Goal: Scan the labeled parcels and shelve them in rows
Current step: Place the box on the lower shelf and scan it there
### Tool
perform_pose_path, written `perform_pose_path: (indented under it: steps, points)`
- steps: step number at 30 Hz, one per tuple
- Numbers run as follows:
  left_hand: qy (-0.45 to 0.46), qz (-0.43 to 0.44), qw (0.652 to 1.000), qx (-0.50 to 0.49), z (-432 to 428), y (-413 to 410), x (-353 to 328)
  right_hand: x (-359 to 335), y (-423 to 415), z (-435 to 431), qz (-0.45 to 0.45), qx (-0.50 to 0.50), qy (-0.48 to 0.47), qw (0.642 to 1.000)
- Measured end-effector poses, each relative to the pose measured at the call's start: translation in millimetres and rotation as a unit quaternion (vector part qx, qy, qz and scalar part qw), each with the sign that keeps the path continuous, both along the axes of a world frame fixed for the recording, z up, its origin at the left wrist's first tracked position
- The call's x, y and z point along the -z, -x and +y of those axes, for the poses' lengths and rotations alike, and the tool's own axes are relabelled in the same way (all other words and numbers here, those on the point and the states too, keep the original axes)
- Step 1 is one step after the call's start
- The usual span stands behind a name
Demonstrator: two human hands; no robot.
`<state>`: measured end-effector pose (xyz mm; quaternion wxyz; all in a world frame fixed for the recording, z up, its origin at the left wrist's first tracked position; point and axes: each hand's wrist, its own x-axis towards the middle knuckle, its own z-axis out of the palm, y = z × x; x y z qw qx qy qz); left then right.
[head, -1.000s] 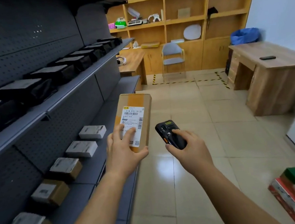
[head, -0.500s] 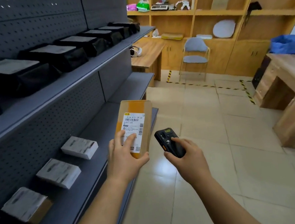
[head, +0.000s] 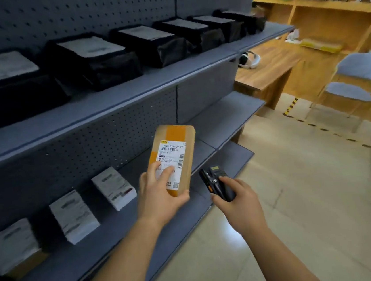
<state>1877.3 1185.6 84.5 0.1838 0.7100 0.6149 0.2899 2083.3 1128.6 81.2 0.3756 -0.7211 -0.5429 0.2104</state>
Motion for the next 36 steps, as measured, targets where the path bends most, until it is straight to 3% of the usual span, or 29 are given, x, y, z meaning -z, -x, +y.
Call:
perform_pose_path:
  steps: [7, 15, 36]
  points:
    - [0.038, -0.040, 0.981, -0.187, 35.3, -24.9, 26.9, 28.0, -35.3, 114.1, -0.039, -0.176, 0.022, 0.983]
    - [0.097, -0.055, 0.936, -0.335, 67.6, -36.6, 93.2, 75.6, -35.4, 195.6, -0.066, -0.286, 0.065, 0.954]
    - [0.202, 0.060, 0.886, -0.413, 186.8, -78.7, 223.3, 192.6, -51.0, 345.6, -0.105, -0.386, 0.054, 0.915]
